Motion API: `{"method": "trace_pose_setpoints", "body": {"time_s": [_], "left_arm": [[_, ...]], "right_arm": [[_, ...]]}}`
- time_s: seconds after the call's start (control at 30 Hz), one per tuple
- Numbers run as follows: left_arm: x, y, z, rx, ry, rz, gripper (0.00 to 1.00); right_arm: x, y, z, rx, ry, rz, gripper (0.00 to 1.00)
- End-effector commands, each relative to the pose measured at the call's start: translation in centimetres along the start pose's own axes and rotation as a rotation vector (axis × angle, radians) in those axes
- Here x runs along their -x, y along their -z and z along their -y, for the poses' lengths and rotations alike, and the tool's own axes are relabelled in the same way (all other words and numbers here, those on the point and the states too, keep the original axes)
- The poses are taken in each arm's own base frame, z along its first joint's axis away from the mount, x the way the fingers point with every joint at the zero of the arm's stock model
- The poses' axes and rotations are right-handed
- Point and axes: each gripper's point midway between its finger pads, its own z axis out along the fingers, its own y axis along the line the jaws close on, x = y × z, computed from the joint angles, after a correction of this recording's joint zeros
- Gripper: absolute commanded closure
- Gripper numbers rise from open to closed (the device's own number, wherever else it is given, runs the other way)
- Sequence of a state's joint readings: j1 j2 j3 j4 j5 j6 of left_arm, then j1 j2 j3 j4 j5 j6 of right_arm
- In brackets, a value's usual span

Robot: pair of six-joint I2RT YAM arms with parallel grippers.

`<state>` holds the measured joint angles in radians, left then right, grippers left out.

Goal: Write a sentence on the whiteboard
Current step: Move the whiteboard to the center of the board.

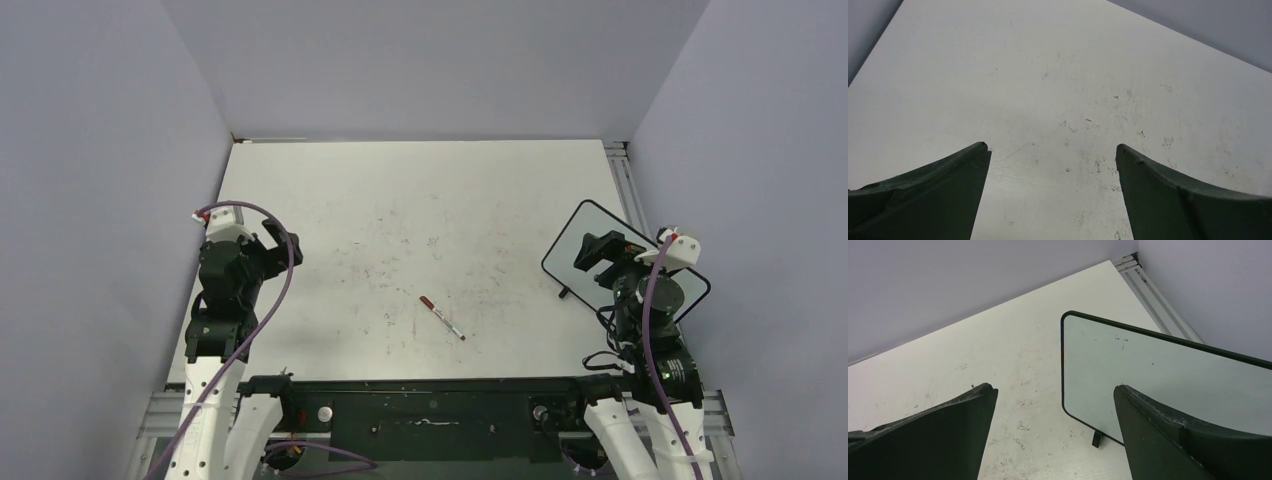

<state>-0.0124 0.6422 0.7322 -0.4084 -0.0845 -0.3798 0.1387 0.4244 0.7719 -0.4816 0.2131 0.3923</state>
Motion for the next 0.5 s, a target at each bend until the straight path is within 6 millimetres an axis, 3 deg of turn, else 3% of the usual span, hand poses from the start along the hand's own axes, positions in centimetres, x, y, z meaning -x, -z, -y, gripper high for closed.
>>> {"method": "trace_pose_setpoints", "body": {"time_s": [0.0, 0.23, 0.3, 0.47], "left_arm": [[2.5, 0.4, 1.0, -0.026, 0.036, 0.071, 0.04], [2.4, -0.2, 0.8, -0.016, 0.03, 0.08, 0.04], [2.8, -0.4, 2.1, -0.079, 0.001, 0.081, 0.04], [5.0, -0.9, 8.4, -0.273, -0.051, 0.093, 0.04]], "right_arm": [[1.8, 0.6, -0.1, 0.0, -0.001, 0.047, 0.1], [1.8, 0.7, -0.1, -0.003, -0.005, 0.043, 0.1], [1.8, 0.8, -0.1, -0.008, -0.029, 0.032, 0.1], [0.1, 0.4, -2.0, 0.083, -0.101, -0.029, 0.1]]}}
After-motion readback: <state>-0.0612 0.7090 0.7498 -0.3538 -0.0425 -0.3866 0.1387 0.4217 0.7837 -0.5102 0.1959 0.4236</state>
